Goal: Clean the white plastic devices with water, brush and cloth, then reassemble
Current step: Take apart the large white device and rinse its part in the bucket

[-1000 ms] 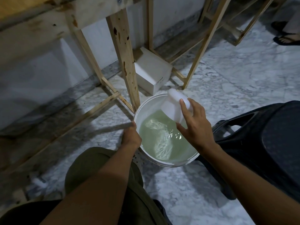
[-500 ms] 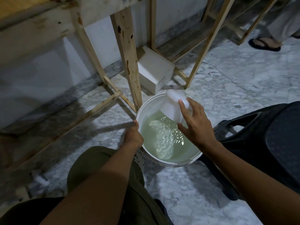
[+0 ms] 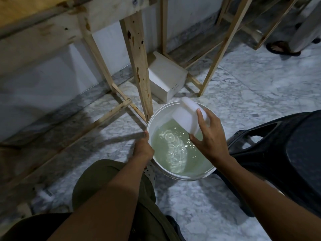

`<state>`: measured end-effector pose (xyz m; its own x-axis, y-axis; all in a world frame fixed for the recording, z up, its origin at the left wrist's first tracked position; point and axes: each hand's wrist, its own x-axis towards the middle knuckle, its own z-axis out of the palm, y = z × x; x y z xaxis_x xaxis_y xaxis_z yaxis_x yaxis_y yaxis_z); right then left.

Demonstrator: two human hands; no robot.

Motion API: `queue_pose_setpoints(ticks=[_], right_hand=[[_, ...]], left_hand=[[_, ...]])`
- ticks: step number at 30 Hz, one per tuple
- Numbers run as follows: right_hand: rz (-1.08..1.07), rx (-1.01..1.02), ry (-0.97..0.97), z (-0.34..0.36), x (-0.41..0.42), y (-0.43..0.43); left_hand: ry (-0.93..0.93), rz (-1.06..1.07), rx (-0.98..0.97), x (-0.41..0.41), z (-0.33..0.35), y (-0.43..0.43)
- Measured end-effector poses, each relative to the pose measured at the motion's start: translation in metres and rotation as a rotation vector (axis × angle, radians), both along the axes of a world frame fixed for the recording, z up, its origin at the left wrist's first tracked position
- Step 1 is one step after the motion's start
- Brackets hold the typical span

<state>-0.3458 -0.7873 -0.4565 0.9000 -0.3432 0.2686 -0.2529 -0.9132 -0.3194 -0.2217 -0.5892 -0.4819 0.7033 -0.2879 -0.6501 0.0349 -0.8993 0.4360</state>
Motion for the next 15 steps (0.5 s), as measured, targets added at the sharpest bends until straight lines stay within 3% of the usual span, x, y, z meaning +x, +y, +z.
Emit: queue_pose_setpoints(ticks=[15], right_hand=[[-0.052, 0.105, 0.001, -0.003, -0.008, 0.012]], left_hand=[[0.035, 0.077, -0.064, -0.001, 0.003, 0.000]])
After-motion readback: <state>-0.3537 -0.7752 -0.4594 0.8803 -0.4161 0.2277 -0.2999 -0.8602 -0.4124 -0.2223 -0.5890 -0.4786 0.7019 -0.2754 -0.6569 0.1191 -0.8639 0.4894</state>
